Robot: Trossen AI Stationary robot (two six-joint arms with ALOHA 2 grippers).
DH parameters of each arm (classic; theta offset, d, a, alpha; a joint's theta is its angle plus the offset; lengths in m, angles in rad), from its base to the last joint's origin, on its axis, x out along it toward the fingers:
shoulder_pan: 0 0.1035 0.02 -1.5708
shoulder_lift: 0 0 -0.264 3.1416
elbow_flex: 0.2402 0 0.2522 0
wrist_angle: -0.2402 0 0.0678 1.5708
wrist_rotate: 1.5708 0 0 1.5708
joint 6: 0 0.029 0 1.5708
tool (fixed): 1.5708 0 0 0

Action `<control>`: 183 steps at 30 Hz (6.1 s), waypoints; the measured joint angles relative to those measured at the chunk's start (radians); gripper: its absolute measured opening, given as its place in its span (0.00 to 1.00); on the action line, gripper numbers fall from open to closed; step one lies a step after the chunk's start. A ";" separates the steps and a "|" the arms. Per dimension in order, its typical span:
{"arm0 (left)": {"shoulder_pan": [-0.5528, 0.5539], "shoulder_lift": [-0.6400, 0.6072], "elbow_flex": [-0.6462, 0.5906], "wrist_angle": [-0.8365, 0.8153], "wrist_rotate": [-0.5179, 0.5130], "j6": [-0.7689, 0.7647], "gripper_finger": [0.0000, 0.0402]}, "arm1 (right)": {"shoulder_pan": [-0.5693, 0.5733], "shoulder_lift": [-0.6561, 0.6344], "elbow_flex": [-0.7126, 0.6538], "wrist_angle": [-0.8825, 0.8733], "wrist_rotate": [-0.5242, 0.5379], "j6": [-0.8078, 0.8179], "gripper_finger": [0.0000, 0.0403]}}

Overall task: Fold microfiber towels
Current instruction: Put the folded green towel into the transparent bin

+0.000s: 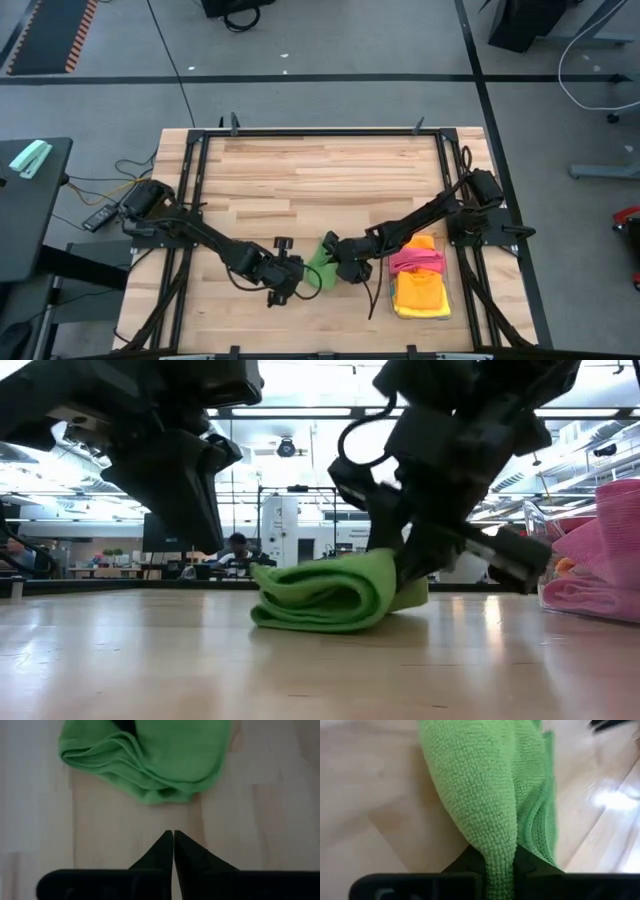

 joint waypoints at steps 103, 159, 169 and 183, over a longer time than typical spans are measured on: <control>0.032 0.000 0.001 0.189 -0.024 0.012 0.08 | 0.636 -0.126 0.447 -1.354 0.081 1.788 0.11; 0.032 0.000 0.001 0.190 -0.024 0.012 0.06 | 0.669 -0.188 0.473 -1.366 0.090 1.961 0.37; 0.032 0.000 0.001 0.194 -0.024 0.012 0.09 | 0.621 -0.188 0.309 -1.185 0.005 1.932 0.32; 0.032 0.000 0.001 0.228 -0.024 0.012 0.08 | 0.574 -0.214 0.452 -1.342 -0.090 1.952 0.31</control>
